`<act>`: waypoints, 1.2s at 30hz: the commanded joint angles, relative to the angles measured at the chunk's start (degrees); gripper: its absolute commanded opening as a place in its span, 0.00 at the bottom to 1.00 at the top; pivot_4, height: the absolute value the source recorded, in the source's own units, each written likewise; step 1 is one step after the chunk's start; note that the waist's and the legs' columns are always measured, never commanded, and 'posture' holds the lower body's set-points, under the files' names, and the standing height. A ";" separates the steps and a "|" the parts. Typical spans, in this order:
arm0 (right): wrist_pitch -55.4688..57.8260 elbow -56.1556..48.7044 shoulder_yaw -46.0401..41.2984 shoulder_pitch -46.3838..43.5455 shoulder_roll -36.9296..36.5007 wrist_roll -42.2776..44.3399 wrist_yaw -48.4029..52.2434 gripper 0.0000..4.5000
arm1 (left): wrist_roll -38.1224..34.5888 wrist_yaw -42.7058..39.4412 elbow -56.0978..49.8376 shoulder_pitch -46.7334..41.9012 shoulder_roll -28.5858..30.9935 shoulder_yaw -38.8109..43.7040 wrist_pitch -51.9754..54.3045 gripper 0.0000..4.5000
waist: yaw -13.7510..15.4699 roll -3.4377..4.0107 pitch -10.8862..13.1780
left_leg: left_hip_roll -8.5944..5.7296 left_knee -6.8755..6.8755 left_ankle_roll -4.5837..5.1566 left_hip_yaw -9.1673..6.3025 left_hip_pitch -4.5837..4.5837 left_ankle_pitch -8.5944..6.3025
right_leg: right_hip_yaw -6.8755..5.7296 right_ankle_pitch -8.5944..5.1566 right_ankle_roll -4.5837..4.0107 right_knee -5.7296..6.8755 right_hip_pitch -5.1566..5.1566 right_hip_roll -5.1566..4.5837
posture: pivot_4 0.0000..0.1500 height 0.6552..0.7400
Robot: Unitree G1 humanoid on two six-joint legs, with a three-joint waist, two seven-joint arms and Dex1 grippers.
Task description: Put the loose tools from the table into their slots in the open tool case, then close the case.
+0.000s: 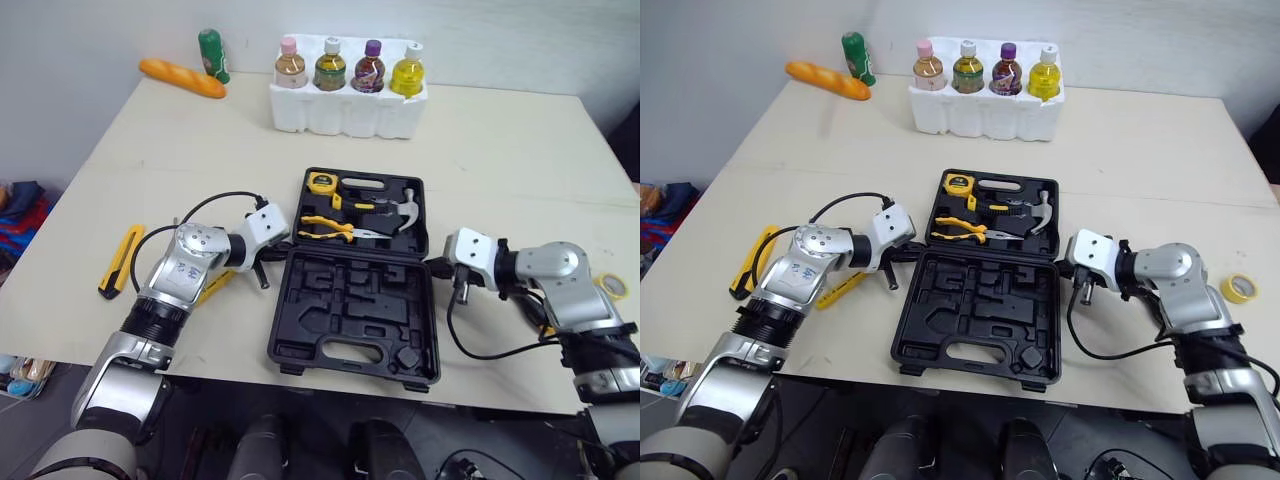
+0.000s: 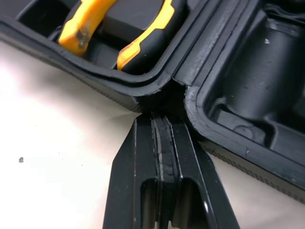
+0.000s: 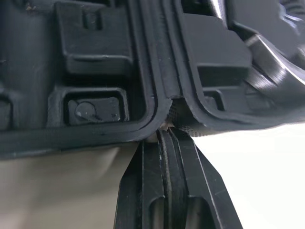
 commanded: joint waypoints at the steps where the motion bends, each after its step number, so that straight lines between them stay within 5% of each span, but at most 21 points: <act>1: 3.35 -10.31 -2.50 3.63 -1.77 4.36 1.05 0.00 | -1.59 -2.55 -4.95 -0.01 -2.43 -0.92 -1.78 0.00 | 0.52 0.00 0.00 | 0.00 0.04 0.02 0.00 -0.03 -0.01 | -0.01 0.01 0.02 -0.01 0.00 0.00 | 1.00 1.00; 22: -1.26 -4.39 -3.72 3.03 -3.67 2.13 -1.96 0.00 | -2.00 -4.86 -15.08 5.78 2.50 1.93 3.20 0.00 | 0.31 0.01 0.00 | 0.03 0.25 0.11 0.04 -0.08 -0.06 | -0.09 0.08 0.15 -0.02 0.01 0.02 | 1.00 1.00; 26: -3.87 -1.95 -5.47 2.19 -5.84 1.16 -2.97 0.00 | -2.93 -6.80 -16.04 6.96 8.04 5.41 1.76 0.00 | -0.06 0.02 0.01 | 0.06 0.24 0.11 0.06 -0.06 -0.06 | -0.07 0.08 0.15 -0.01 0.01 0.04 | 1.00 1.00; 33: -2.89 -0.99 -15.63 5.92 -11.86 11.56 2.65 0.00 | -11.03 -11.78 -12.87 12.10 17.83 19.66 -6.31 0.00 | 0.22 0.03 0.02 | 0.05 0.24 0.13 0.03 -0.06 -0.08 | -0.07 0.08 0.15 -0.06 0.04 -0.03 | 1.00 1.00; 36: -0.45 -1.09 -21.31 9.45 -13.79 15.43 2.58 0.21 | -14.15 -11.89 -9.98 14.91 20.57 26.45 -8.53 0.00 | 0.39 0.04 0.02 | 0.05 0.21 0.16 0.01 -0.04 -0.10 | -0.08 0.08 0.14 -0.10 0.07 -0.04 | 1.00 1.00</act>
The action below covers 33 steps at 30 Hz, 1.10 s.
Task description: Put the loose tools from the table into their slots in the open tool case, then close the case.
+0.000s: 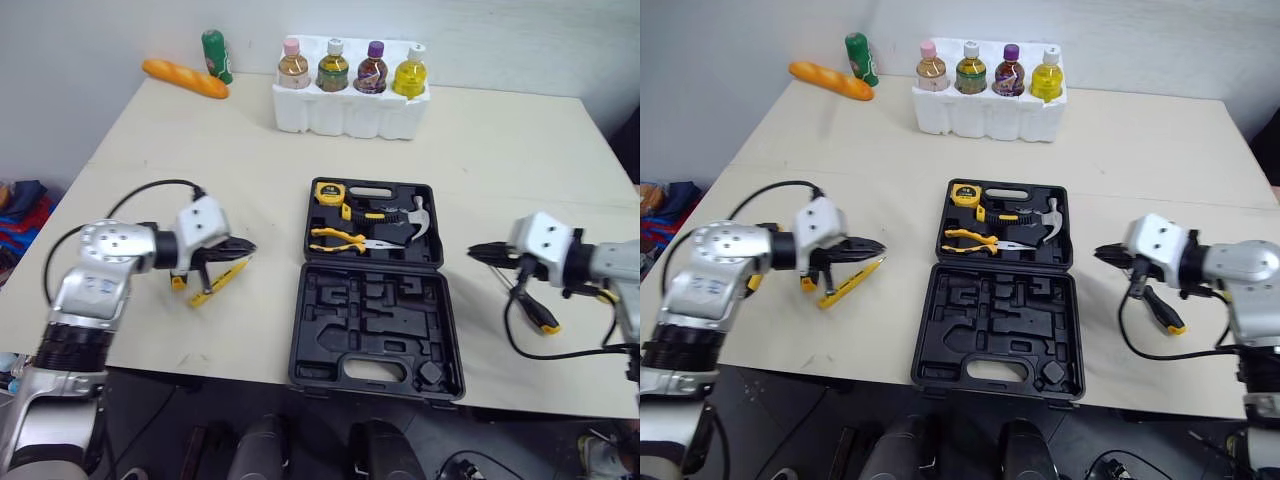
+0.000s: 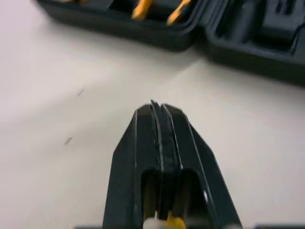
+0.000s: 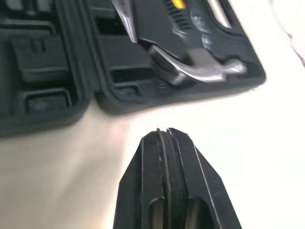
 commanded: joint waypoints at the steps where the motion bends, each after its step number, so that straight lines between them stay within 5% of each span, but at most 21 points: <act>1: 2.47 -0.25 -8.98 3.33 -2.24 5.78 -0.23 0.31 | -4.45 0.26 2.75 2.58 3.10 9.76 -3.13 0.07 | -0.03 0.00 0.00 | 0.01 0.00 0.00 0.00 0.00 0.00 | -0.01 0.00 0.00 -0.01 0.00 0.00 | 1.00 1.00; 7: -6.69 10.81 -27.47 20.01 -3.81 4.60 -7.08 0.99 | -8.17 11.46 13.10 13.93 6.34 33.81 -6.51 0.63 | -0.03 -0.01 0.00 | -0.02 -0.11 0.09 0.04 0.09 -0.15 | -0.03 0.01 0.02 -0.18 0.10 -0.14 | 1.00 1.00; 11: -13.94 17.96 -31.98 24.76 -1.93 4.25 -11.81 1.00 | -4.57 15.81 22.58 21.30 10.17 38.49 -11.26 1.00 | -0.75 0.00 0.00 | -0.05 -0.22 0.36 0.27 0.34 -0.40 | 0.01 0.06 0.14 -0.22 0.23 -0.24 | 1.00 1.00; 20: -21.01 33.57 -37.24 34.40 -1.26 4.07 -23.54 1.00 | -6.28 30.11 43.14 29.32 15.64 48.86 -15.17 1.00 | -1.74 -0.05 -0.03 | -0.13 -0.82 0.30 0.53 0.51 -0.37 | 0.17 0.08 0.16 -0.22 -0.04 -0.73 | 1.00 1.00; 33: -18.93 25.25 -29.03 25.72 -1.03 8.35 -16.07 1.00 | -7.88 27.84 34.79 32.23 13.30 44.41 -14.74 1.00 | -2.87 -0.05 -0.07 | -0.03 -0.97 0.05 0.74 1.31 -0.81 | 0.64 0.08 0.09 -0.37 0.59 -0.85 | 1.00 1.00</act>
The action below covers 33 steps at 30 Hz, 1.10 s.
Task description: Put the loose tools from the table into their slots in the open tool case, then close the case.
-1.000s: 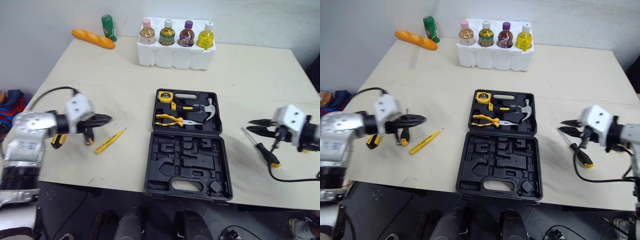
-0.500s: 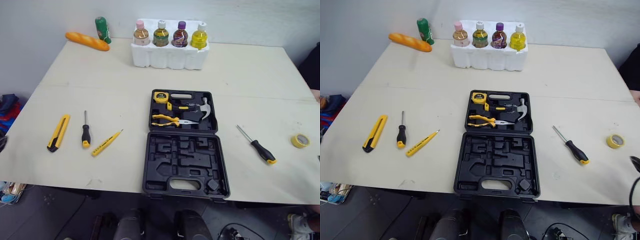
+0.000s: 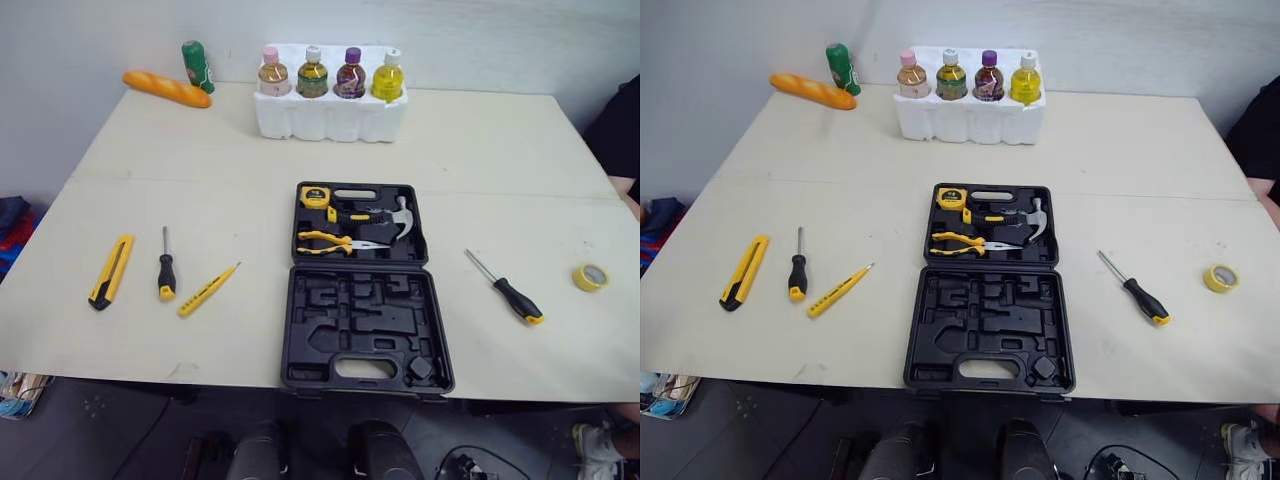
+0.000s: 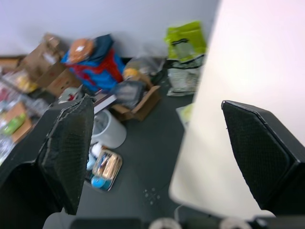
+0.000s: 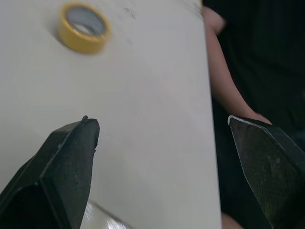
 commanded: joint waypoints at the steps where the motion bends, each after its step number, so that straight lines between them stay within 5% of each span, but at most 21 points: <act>1: 0.67 -6.04 0.86 -1.87 0.18 2.92 2.79 1.00 | -1.57 -0.04 -4.91 0.07 0.17 0.41 0.35 1.00 | -0.15 0.01 0.01 | 0.00 -0.02 -0.01 0.00 -0.01 0.00 | -0.02 0.00 0.00 0.00 -0.01 0.01 | 1.00 1.00; 12: 16.26 -30.65 12.15 -11.92 3.91 13.07 12.91 1.00 | -8.41 1.97 -44.67 4.24 -5.94 -2.79 27.81 1.00 | -0.08 -0.01 0.02 | 0.00 0.09 0.12 0.01 -0.05 0.15 | -0.09 0.02 0.05 -0.08 0.09 0.00 | 1.00 1.00; 18: 18.04 -48.38 21.71 -15.86 7.97 15.67 18.07 1.00 | -13.12 14.64 -59.67 -1.09 -7.93 -1.68 54.86 1.00 | 0.39 0.05 0.05 | 0.02 0.08 0.08 -0.06 -0.09 0.21 | -0.11 0.02 0.04 -0.08 0.06 0.04 | 1.00 1.00; 26: 17.60 -42.62 26.01 -21.62 12.62 17.60 26.90 1.00 | -19.56 25.66 -77.43 -17.66 -15.46 -7.55 91.71 1.00 | 2.47 -0.10 0.02 | -0.13 0.29 0.15 -0.23 -0.21 0.21 | -0.15 0.09 0.14 -0.17 0.19 0.04 | 1.00 1.00; 33: 18.35 -42.02 29.05 -25.32 16.15 16.75 26.96 1.00 | -21.90 35.65 -75.45 -27.84 -23.57 -10.20 94.45 1.00 | 2.72 -0.15 0.05 | -0.03 0.27 0.02 -0.22 -0.25 0.28 | -0.13 0.09 0.13 -0.18 0.12 0.25 | 1.00 1.00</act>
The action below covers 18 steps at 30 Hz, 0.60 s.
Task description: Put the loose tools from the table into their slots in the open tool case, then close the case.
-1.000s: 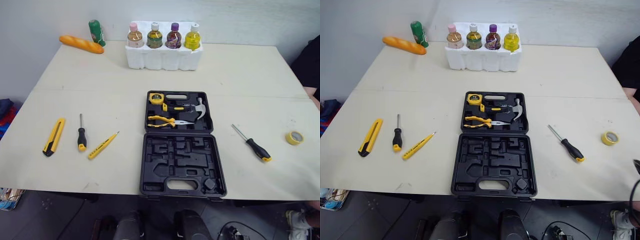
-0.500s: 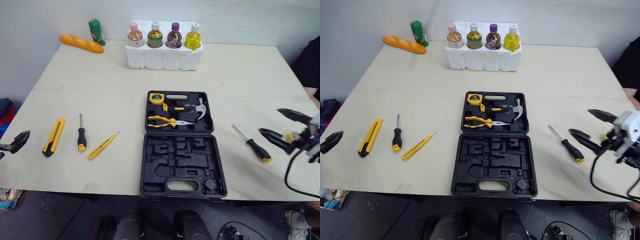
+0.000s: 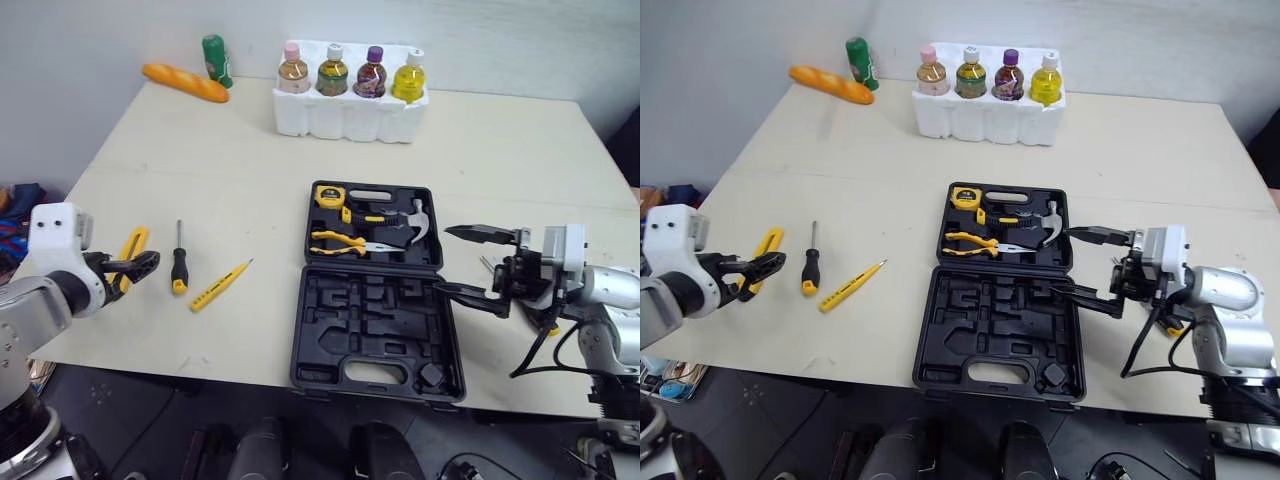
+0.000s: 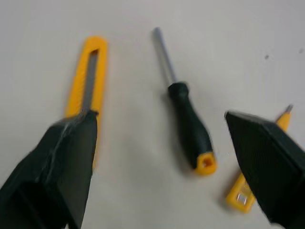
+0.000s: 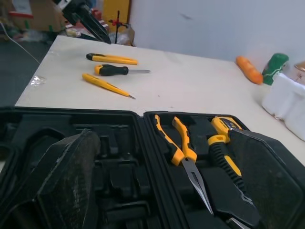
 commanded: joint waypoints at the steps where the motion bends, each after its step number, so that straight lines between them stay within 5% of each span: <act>1: -0.13 -0.86 0.83 -1.80 1.54 -0.46 -0.24 1.00 | -0.47 3.48 1.69 -4.83 -0.94 -0.86 -0.13 1.00 | 0.12 -0.08 0.04 | 0.02 0.01 -0.01 -0.02 -0.02 0.01 | -0.01 0.00 0.00 -0.01 0.00 0.05 | 1.00 1.00; 5: 1.24 -6.41 3.47 -2.09 3.24 -1.91 -3.06 1.00 | 6.55 6.13 5.89 -8.54 -2.00 -7.00 -0.38 1.00 | 0.21 -0.08 0.04 | 0.00 0.08 -0.01 -0.04 -0.02 0.01 | 0.02 0.00 0.00 0.00 0.03 0.20 | 1.00 1.00; 12: 4.74 -14.98 5.14 -2.18 3.41 -1.74 -6.15 1.00 | 8.52 3.98 7.00 -7.20 -3.61 -13.81 -0.13 1.00 | 0.29 -0.10 0.04 | 0.05 0.08 -0.07 -0.16 -0.20 -0.03 | 0.01 0.00 0.00 -0.16 -0.03 0.47 | 1.00 1.00; 18: 6.07 -15.98 4.71 -2.50 2.29 -2.08 -6.87 1.00 | 12.23 2.87 8.84 -5.92 -6.06 -13.23 -2.12 1.00 | 0.22 -0.09 0.04 | 0.08 0.09 -0.07 -0.17 -0.24 -0.02 | 0.00 0.01 -0.01 -0.27 -0.01 0.52 | 1.00 1.00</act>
